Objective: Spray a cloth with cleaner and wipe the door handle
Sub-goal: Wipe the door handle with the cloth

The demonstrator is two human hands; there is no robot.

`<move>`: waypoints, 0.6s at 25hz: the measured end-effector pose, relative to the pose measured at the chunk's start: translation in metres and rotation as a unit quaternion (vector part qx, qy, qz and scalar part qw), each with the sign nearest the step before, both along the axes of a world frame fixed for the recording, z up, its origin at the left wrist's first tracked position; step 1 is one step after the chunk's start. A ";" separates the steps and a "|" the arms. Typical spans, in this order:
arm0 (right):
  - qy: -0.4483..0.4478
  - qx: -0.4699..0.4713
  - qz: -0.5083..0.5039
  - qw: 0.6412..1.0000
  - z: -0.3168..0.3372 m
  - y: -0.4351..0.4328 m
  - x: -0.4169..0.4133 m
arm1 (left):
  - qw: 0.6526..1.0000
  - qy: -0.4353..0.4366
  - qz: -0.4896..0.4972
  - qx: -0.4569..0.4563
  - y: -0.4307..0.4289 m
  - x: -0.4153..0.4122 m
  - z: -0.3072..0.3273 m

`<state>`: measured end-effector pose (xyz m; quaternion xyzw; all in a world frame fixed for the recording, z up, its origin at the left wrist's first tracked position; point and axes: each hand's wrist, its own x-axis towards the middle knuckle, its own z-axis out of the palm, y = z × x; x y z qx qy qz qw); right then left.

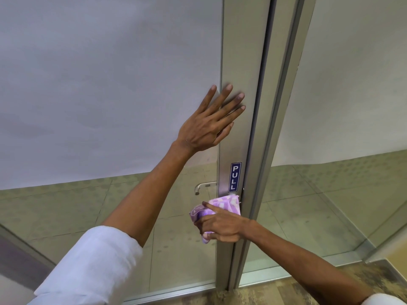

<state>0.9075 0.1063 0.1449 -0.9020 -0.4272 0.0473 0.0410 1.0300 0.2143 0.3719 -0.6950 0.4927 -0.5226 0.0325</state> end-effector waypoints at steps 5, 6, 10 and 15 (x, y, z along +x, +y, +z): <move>0.061 0.037 0.018 0.997 0.003 -0.025 -0.001 | 1.000 -0.005 0.005 -0.005 -0.002 0.002 -0.002; 0.069 0.049 0.014 0.996 0.002 -0.033 -0.001 | 1.000 -0.005 0.006 -0.005 -0.002 0.002 -0.002; 0.099 0.108 -0.018 0.989 -0.007 -0.064 -0.008 | 1.000 -0.014 0.015 -0.004 -0.003 0.002 -0.002; 0.221 0.332 -0.169 0.901 -0.023 -0.075 -0.025 | 0.999 -0.025 0.019 -0.010 -0.004 0.001 -0.002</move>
